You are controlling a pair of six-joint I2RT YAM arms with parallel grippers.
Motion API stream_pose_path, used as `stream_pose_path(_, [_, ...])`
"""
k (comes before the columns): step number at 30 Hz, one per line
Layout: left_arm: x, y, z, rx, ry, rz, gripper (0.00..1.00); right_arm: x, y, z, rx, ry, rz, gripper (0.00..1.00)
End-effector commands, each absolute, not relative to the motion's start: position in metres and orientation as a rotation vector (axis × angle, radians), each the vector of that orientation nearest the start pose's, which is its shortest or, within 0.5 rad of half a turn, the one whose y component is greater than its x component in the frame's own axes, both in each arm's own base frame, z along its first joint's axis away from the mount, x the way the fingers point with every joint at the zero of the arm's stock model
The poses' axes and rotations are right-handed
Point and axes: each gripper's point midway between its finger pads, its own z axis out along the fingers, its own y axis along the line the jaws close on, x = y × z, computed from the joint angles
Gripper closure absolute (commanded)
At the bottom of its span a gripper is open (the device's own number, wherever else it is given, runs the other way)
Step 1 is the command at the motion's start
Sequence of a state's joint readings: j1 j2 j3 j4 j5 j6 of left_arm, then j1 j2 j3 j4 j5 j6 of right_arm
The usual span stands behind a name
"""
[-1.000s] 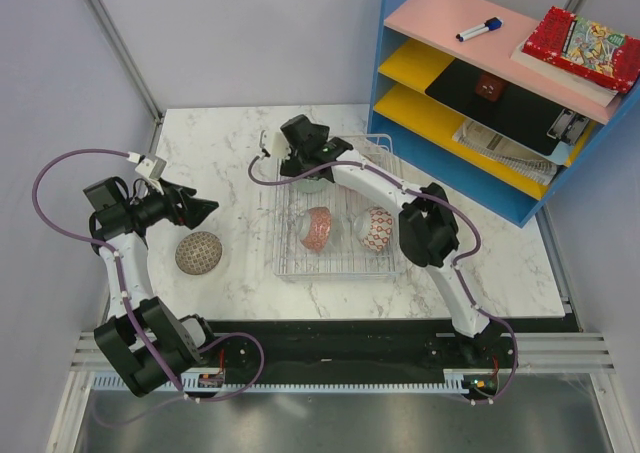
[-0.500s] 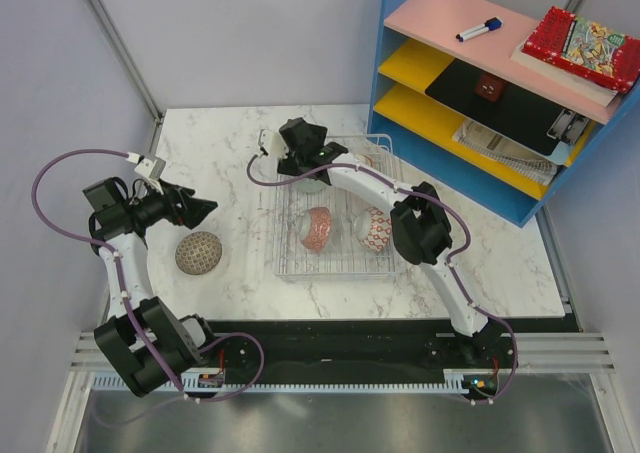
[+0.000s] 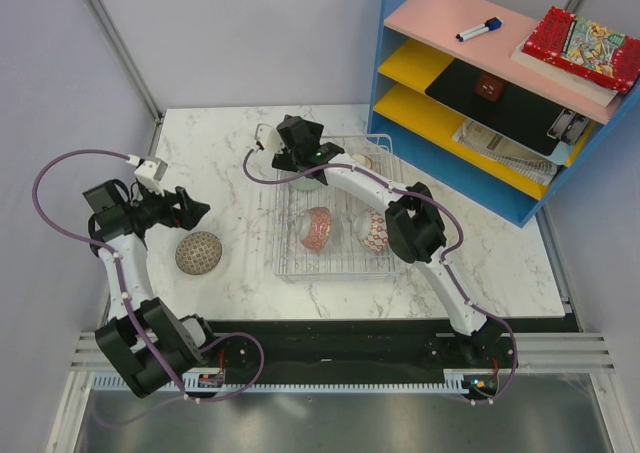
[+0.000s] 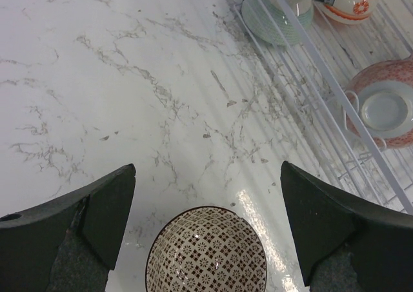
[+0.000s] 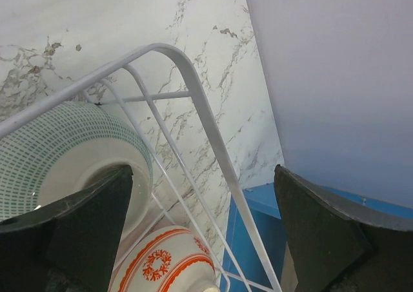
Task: Load the bowls into the dish rack
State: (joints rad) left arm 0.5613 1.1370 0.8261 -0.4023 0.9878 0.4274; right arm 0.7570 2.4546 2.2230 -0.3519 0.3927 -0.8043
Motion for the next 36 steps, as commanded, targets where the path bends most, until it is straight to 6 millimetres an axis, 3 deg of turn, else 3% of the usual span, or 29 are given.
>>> stream_pose_path(1, [0.296, 0.042, 0.168, 0.382, 1.998, -0.379, 0.0, 0.538, 0.373, 0.167, -1.206, 1.652, -0.439, 0.03])
stream_pose_path(3, [0.292, 0.049, 0.161, 0.387, 2.02, -0.339, 0.0, 0.529, 0.363, 0.171, -1.189, 1.676, -0.446, 0.03])
stream_pose_path(4, [0.29, 0.05, 0.157, 0.384, 2.031, -0.337, 0.0, 0.525, 0.358, 0.196, -1.142, 1.658, -0.438, 0.03])
stream_pose_path(6, [0.286, 0.056, 0.152, 0.379, 2.046, -0.324, 0.0, 0.517, 0.346, 0.2, -1.125, 1.676, -0.437, 0.03])
stream_pose_path(7, [0.284, 0.057, 0.149, 0.374, 2.052, -0.324, 0.0, 0.514, 0.337, 0.224, -1.066, 1.665, -0.431, 0.03])
stream_pose_path(8, [0.283, 0.06, 0.147, 0.378, 2.055, -0.317, 0.0, 0.511, 0.332, 0.229, -1.051, 1.668, -0.43, 0.03])
stream_pose_path(9, [0.281, 0.061, 0.145, 0.377, 2.061, -0.321, 0.0, 0.507, 0.325, 0.222, -1.06, 1.685, -0.432, 0.03])
stream_pose_path(10, [0.278, 0.061, 0.141, 0.374, 2.071, -0.329, 0.0, 0.505, 0.316, 0.236, -1.016, 1.684, -0.423, 0.03])
stream_pose_path(11, [0.277, 0.064, 0.138, 0.379, 2.078, -0.323, 0.0, 0.504, 0.31, 0.238, -1.001, 1.689, -0.422, 0.03])
stream_pose_path(15, [0.269, 0.067, 0.126, 0.4, 2.118, -0.316, 0.0, 0.503, 0.281, 0.224, -0.962, 1.745, -0.43, 0.03])
stream_pose_path(19, [0.26, 0.072, 0.113, 0.438, 2.165, -0.296, 0.0, 0.519, 0.253, 0.202, -0.897, 1.81, -0.443, 0.03])
stream_pose_path(27, [0.241, 0.078, 0.095, 0.468, 2.239, -0.293, 0.09, 0.535, 0.239, 0.173, -0.85, 1.851, -0.469, 0.03])
stream_pose_path(36, [0.231, 0.081, 0.082, 0.503, 2.284, -0.305, 0.13, 0.529, 0.215, 0.148, -0.851, 1.912, -0.509, 0.03])
